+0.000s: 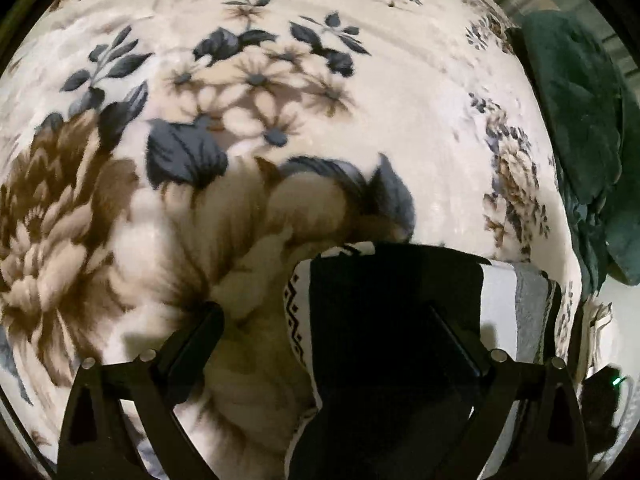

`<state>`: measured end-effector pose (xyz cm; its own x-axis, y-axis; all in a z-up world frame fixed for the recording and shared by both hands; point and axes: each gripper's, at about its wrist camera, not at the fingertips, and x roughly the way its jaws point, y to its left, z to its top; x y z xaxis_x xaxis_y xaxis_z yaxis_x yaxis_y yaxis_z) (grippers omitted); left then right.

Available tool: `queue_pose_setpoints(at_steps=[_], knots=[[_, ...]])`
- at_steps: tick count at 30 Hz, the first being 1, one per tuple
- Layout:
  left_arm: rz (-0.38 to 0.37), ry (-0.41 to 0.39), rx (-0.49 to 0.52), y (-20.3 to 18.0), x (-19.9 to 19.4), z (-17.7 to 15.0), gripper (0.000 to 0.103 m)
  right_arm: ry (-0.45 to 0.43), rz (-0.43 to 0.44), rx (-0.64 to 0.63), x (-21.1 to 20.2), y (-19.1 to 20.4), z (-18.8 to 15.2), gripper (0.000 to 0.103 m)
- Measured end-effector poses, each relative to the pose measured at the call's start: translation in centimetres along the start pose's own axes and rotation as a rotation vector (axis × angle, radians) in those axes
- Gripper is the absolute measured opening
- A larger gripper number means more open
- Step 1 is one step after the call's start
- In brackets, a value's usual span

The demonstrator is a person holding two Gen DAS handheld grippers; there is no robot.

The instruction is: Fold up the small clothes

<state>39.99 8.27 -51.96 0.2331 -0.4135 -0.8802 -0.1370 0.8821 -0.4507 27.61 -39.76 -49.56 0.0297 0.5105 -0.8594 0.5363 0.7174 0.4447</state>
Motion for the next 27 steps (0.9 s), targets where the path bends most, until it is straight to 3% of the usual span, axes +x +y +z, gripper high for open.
queue_pose_setpoints(at_steps=[1,2,6,9,10,11,13,14,15,17,20,24,27], knots=[[0.001,0.001,0.002,-0.1,-0.1,0.1,0.101,-0.021,0.033,0.012,0.0,-0.2,-0.7,0.047],[-0.001,0.0,0.005,0.2,-0.5,-0.1,0.101,-0.058,0.045,0.0,-0.6,-0.1,-1.7,0.013],[-0.015,0.003,0.013,0.1,-1.1,-0.3,0.101,-0.113,-0.039,-0.005,-2.2,-0.7,-3.2,0.012],[-0.056,0.011,0.016,0.0,-1.9,-0.7,0.101,-0.041,-0.053,0.015,-1.2,-1.9,-2.5,0.011],[-0.084,0.018,0.019,0.1,-2.3,-1.0,0.101,-0.008,-0.018,0.009,-0.9,-1.9,-2.1,0.012],[-0.138,0.03,0.021,0.3,-2.9,-1.6,0.101,0.01,0.015,0.008,-0.9,-1.8,-1.7,0.013],[-0.221,0.048,0.02,0.8,-3.3,-2.6,0.101,0.02,0.055,-0.013,-1.2,-1.6,-0.6,0.034],[-0.281,0.068,0.016,1.2,-3.2,-3.5,0.101,0.0,0.087,-0.032,-1.6,-1.5,0.1,0.061],[-0.319,0.082,0.01,1.5,-3.1,-4.1,0.101,-0.019,0.121,-0.042,-1.8,-1.6,0.9,0.07],[-0.37,0.132,-0.016,2.1,-1.8,-5.4,0.101,-0.002,0.192,-0.051,-0.7,-1.8,2.7,0.07],[-0.418,0.173,-0.041,2.4,0.1,-6.5,0.101,0.1,0.256,-0.094,2.9,-1.1,5.0,0.071],[-0.449,0.169,-0.038,1.7,1.4,-6.4,0.101,0.216,0.296,-0.229,6.5,1.9,5.1,0.083],[-0.476,0.15,-0.055,1.1,1.9,-5.7,0.101,0.304,0.354,-0.279,8.3,3.9,4.1,0.083]])
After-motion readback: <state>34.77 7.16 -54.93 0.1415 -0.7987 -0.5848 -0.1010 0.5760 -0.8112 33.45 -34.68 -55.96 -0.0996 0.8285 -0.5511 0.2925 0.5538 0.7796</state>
